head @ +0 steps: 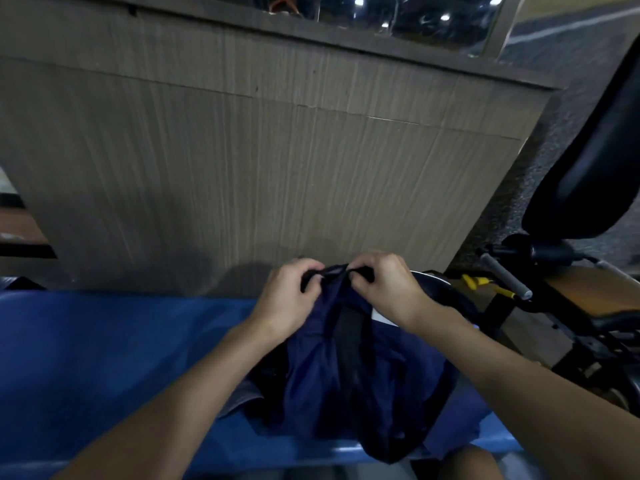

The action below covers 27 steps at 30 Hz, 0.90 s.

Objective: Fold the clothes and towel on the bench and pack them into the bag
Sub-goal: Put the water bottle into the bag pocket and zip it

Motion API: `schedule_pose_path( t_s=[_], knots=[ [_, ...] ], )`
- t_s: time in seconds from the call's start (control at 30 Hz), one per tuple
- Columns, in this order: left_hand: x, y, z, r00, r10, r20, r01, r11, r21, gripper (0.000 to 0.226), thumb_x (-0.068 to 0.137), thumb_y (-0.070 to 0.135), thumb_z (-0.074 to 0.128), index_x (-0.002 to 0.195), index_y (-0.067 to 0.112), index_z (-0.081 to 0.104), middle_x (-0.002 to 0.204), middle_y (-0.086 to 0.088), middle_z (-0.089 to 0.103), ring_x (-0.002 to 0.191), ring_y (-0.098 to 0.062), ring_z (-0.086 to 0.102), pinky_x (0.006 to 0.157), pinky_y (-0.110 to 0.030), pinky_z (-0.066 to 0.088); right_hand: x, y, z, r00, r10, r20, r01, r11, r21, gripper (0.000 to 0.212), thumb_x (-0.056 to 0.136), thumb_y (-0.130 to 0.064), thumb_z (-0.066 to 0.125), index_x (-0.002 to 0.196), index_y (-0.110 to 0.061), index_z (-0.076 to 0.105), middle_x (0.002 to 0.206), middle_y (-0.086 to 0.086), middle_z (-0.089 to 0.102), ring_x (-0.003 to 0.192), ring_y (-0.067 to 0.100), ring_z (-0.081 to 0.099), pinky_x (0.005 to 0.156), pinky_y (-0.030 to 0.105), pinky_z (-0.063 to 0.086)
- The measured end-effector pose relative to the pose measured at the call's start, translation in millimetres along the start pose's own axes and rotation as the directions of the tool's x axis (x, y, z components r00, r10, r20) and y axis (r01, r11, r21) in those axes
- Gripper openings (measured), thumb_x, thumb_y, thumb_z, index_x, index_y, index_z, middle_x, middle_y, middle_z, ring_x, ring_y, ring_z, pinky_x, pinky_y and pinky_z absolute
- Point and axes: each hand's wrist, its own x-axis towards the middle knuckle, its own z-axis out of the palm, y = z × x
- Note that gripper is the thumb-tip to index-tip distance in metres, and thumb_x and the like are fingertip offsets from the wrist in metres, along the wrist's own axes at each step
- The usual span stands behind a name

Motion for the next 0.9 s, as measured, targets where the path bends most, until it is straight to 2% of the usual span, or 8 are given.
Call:
schedule_pose_path(
  t_s=[0.13,0.27,0.4,0.47,0.53,0.7,0.8,0.9],
  knots=[
    [17,-22,-33,0.996,-0.038,-0.079,0.051,0.985,0.166,0.023,0.096,0.006,0.056,0.115,0.005,0.07,0.113,-0.011,0.07,0.106,-0.024,0.063,0.09,-0.021,0.04,10,2,11,0.991,-0.014,0.131,0.018,0.999,-0.031,0.014,0.088,-0.013,0.064,0.101,-0.011,0.069,0.111,0.002,0.064,0.104,0.022,0.06,0.092,0.031,0.043],
    [27,-44,-56,0.995,-0.094,-0.026,0.097,0.946,0.308,0.025,0.1,0.007,0.05,0.118,0.006,0.067,0.117,-0.013,0.064,0.109,-0.026,0.059,0.095,-0.026,0.039,-15,31,7,0.973,0.041,0.229,0.006,0.98,-0.199,0.016,0.088,-0.028,0.064,0.103,-0.024,0.066,0.132,-0.006,0.048,0.123,0.014,0.044,0.091,0.029,0.022],
    [31,-46,-51,0.991,-0.128,0.026,0.104,0.896,0.431,0.025,0.096,0.01,0.052,0.111,0.018,0.068,0.12,-0.005,0.056,0.111,-0.026,0.055,0.104,-0.049,0.041,-50,71,-1,0.962,0.16,0.223,-0.111,0.97,-0.217,0.008,0.087,-0.03,0.066,0.095,-0.029,0.066,0.126,-0.009,0.048,0.12,0.012,0.045,0.092,0.031,0.027],
    [30,-31,-37,0.994,-0.084,0.063,0.04,0.855,0.517,0.027,0.09,0.013,0.054,0.111,0.024,0.068,0.121,0.002,0.053,0.114,-0.023,0.051,0.107,-0.049,0.032,-65,88,-5,0.963,0.2,0.18,-0.167,0.969,-0.179,0.005,0.085,-0.026,0.068,0.086,-0.03,0.065,0.117,-0.01,0.051,0.116,0.014,0.05,0.094,0.036,0.037],
    [27,-10,-15,0.991,0.045,0.128,-0.111,0.813,0.571,0.029,0.088,0.018,0.056,0.114,0.026,0.067,0.121,0.005,0.055,0.117,-0.02,0.05,0.107,-0.045,0.027,-81,101,-9,0.956,0.238,0.174,-0.211,0.964,-0.163,0.007,0.084,-0.023,0.068,0.088,-0.027,0.066,0.11,-0.011,0.05,0.113,0.017,0.052,0.094,0.042,0.042],
    [9,42,56,0.9,0.249,0.358,-0.399,0.801,0.446,0.025,0.09,0.023,0.055,0.112,0.024,0.068,0.114,0.007,0.06,0.11,-0.019,0.051,0.096,-0.036,0.032,-116,130,-14,0.923,0.363,0.123,-0.339,0.923,-0.184,0.017,0.083,-0.019,0.066,0.097,-0.022,0.058,0.103,0.001,0.047,0.103,0.031,0.052,0.087,0.041,0.044],
    [-6,63,100,0.834,0.257,0.488,-0.467,0.8,0.376,0.023,0.093,0.022,0.053,0.111,0.022,0.067,0.11,0.002,0.062,0.106,-0.023,0.051,0.092,-0.036,0.035,-133,141,-12,0.846,0.513,0.147,-0.476,0.85,-0.227,0.026,0.087,-0.021,0.063,0.108,-0.012,0.051,0.107,0.01,0.052,0.104,0.036,0.054,0.082,0.035,0.039],
    [-16,76,136,0.781,0.207,0.59,-0.481,0.802,0.355,0.02,0.094,0.022,0.053,0.108,0.018,0.067,0.11,-0.002,0.064,0.106,-0.027,0.055,0.091,-0.039,0.041,-144,148,-8,0.8,0.577,0.164,-0.502,0.794,-0.343,0.03,0.089,-0.025,0.056,0.116,-0.013,0.049,0.117,0.011,0.053,0.114,0.034,0.053,0.091,0.038,0.041]
  ],
)
